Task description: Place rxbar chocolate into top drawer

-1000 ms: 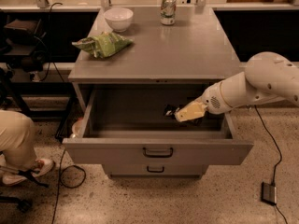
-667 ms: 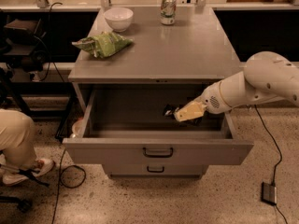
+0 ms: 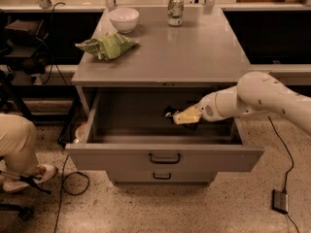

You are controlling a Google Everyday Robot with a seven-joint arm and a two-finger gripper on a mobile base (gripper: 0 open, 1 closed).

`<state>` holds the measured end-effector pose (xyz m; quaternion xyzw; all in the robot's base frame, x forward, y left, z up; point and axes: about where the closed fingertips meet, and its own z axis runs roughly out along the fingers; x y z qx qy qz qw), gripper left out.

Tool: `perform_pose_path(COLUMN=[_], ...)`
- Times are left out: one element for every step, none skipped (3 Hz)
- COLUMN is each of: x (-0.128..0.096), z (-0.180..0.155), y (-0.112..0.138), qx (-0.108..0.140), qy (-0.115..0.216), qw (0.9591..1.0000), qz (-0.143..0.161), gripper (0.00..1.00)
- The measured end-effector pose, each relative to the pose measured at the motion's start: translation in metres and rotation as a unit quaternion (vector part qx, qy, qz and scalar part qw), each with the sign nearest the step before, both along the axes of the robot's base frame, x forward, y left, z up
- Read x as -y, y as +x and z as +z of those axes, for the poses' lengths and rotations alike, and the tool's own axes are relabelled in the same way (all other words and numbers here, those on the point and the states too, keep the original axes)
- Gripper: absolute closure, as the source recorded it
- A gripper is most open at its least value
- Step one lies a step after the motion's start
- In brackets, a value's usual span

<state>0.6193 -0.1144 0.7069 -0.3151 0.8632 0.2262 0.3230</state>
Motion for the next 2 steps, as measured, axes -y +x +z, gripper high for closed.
perform_pose_path(x=[-0.008, -0.015], z=[-0.023, -0.036], y=[0.026, 0.037], qx=[0.011, 0.008], qy=[0.016, 0.015], qw=[0.9995, 0.9994], qz=[-0.026, -0.032], gripper=[0.99, 0.78])
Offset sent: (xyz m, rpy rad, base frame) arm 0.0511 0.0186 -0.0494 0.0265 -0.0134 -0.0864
